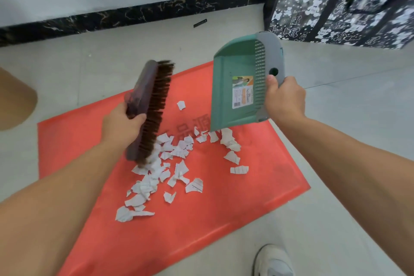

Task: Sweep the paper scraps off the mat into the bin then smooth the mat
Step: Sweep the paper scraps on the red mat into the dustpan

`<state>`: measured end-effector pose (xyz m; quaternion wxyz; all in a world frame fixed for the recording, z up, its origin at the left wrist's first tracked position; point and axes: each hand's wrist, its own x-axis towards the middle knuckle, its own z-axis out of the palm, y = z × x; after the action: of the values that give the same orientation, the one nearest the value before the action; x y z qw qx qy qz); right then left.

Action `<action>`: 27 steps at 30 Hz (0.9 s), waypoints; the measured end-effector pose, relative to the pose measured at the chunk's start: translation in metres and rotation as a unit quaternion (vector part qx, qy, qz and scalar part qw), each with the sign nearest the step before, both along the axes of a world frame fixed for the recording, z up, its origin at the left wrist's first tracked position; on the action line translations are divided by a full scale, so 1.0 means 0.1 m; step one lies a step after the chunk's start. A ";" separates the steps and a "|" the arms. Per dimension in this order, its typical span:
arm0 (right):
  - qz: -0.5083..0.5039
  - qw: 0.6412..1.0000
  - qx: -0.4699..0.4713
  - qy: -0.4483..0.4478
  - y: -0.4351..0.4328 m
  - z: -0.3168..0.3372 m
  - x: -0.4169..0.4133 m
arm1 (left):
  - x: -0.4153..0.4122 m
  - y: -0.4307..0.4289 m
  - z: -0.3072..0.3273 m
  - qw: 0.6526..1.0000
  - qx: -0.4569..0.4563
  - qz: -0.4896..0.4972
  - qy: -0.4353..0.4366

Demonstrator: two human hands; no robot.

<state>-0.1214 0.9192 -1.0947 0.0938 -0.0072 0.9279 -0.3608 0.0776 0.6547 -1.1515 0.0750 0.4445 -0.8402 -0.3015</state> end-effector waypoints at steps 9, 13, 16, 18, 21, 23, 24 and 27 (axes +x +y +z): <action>-0.001 0.997 -0.079 0.000 -0.29 0.24 -0.09 | -0.27 0.84 -0.37 0.913 0.327 0.226 0.094; 0.003 0.996 -0.088 -0.005 -0.29 0.20 -0.11 | -0.41 1.21 -0.37 0.922 0.295 0.227 0.107; -0.001 0.995 -0.098 -0.006 -0.27 0.18 -0.14 | -0.56 1.32 -0.39 0.885 0.357 0.255 0.155; 0.005 0.995 -0.098 -0.001 -0.26 0.17 -0.16 | -0.64 1.40 -0.43 0.853 0.420 0.260 0.170; 0.015 0.996 -0.083 0.012 -0.23 0.14 -0.18 | -0.68 1.60 -0.54 0.836 0.461 0.257 0.148; 0.006 0.997 -0.080 0.016 -0.21 0.12 -0.19 | -0.65 1.79 -0.63 0.833 0.477 0.249 0.127; -0.002 0.996 -0.085 0.014 -0.19 0.11 -0.19 | -0.64 1.87 -0.68 0.840 0.475 0.236 0.114; -0.024 0.994 -0.106 0.007 -0.18 0.09 -0.19 | -0.58 2.00 -0.77 0.893 0.410 0.180 0.052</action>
<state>-0.1407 0.9014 -1.0861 0.0769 0.0030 0.8850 -0.4591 0.0192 0.8549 -1.2289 -0.0171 0.5629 -0.5423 -0.6236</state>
